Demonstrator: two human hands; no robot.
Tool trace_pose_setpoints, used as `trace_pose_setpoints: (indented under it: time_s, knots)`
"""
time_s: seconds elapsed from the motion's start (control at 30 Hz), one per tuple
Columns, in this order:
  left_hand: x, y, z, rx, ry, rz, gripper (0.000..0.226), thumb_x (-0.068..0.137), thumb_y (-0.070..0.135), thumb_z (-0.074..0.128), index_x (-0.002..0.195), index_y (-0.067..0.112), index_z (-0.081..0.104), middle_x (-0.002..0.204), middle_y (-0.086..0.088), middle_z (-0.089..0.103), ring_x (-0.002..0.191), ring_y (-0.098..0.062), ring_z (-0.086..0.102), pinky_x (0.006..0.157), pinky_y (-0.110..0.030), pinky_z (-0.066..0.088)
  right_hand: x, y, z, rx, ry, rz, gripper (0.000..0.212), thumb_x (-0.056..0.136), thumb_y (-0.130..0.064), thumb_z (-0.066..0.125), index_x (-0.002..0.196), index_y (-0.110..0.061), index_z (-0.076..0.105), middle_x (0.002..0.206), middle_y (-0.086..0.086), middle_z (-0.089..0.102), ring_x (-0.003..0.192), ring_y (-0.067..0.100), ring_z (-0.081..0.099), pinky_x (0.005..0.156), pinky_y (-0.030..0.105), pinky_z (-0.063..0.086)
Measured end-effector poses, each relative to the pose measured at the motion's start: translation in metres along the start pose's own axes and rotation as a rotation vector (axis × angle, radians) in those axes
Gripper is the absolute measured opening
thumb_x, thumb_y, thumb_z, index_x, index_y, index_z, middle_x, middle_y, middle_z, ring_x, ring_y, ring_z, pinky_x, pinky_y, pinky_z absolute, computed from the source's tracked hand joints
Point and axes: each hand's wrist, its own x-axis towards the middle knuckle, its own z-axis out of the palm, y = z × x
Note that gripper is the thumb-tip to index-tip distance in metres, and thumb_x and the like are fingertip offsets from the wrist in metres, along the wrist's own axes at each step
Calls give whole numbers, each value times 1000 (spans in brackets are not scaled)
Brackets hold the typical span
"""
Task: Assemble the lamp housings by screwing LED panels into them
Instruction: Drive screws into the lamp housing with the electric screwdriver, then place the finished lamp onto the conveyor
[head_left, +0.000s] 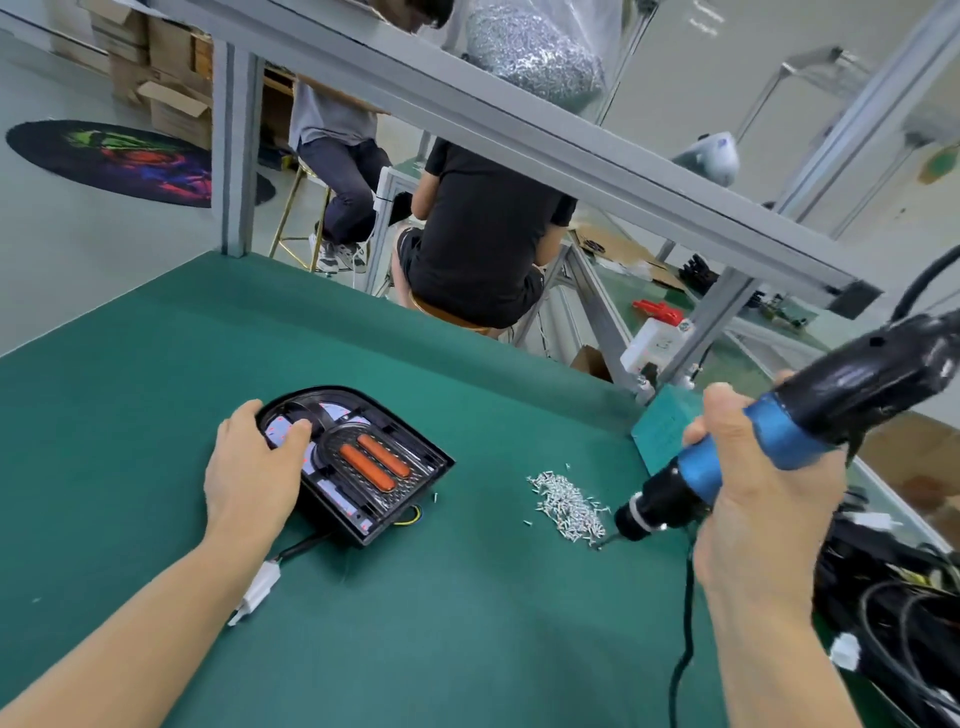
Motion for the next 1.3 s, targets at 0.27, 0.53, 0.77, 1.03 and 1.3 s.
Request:
trace_pose_setpoints:
  time_s: [0.27,0.53,0.77,1.03,1.3]
  knots:
    - [-1,-3,1,14,4,8,52,93,35,51,140,14,40,141,-10,44,124,-36,43,103,-49,34,37,36,-107,-561,-66,474,41,77,-27,80,104,-11,54,77,5,63,47,6,59,48,26,49]
    - [0,-4,-1,31,-5,31,44,92,36,51,130,14,48,131,-12,53,115,-38,49,98,-51,40,33,102,-129,-1075,-304,803,55,82,-46,74,106,-4,49,90,8,55,67,17,55,60,29,43]
    - [-3,-3,-3,34,1,43,42,91,36,51,129,16,50,129,-12,53,115,-39,48,99,-51,39,34,122,-103,-1607,-575,657,49,90,-56,52,101,-9,51,92,3,52,86,24,53,68,27,40]
    - [-4,-5,-3,14,-2,37,42,92,35,48,128,13,50,129,-12,53,116,-37,48,99,-52,39,32,134,-85,-2013,-759,484,55,100,-55,30,119,-12,59,116,3,60,105,24,60,72,30,43]
    - [-2,-8,-2,16,6,47,44,93,36,49,132,17,47,134,-10,50,120,-38,45,102,-52,36,36,133,-90,-2075,-828,487,53,103,-50,22,118,-15,58,90,3,49,85,25,49,65,33,39]
